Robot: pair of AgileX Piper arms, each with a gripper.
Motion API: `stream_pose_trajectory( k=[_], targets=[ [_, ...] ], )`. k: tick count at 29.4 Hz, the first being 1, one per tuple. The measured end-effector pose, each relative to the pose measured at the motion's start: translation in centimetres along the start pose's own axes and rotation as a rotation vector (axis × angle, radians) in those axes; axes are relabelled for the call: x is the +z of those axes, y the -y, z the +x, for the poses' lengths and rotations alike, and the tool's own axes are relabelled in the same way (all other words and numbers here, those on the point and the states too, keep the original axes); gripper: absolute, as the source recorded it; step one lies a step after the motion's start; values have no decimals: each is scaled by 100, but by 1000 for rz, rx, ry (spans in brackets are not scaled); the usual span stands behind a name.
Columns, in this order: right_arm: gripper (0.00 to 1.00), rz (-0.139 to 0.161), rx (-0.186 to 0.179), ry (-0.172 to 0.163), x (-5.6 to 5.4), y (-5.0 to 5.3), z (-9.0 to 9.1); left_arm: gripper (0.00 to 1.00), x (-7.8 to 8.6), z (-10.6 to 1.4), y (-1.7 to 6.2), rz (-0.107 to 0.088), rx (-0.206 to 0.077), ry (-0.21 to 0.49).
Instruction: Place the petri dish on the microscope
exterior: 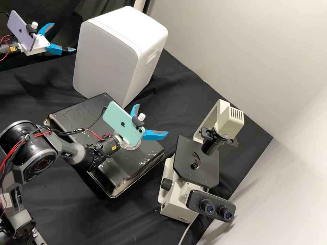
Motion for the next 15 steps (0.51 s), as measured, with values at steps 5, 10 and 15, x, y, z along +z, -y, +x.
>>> stream_pose_trajectory(
  k=[5,10,15],
  targets=[
    [100,0,0,0,0,0,0,100,0,0,0,0,0,0],
    [100,0,0,0,0,0,0,100,0,0,0,0,0,0],
    [100,0,0,0,0,0,0,100,12,-26,14,10,-8,13]
  ],
)
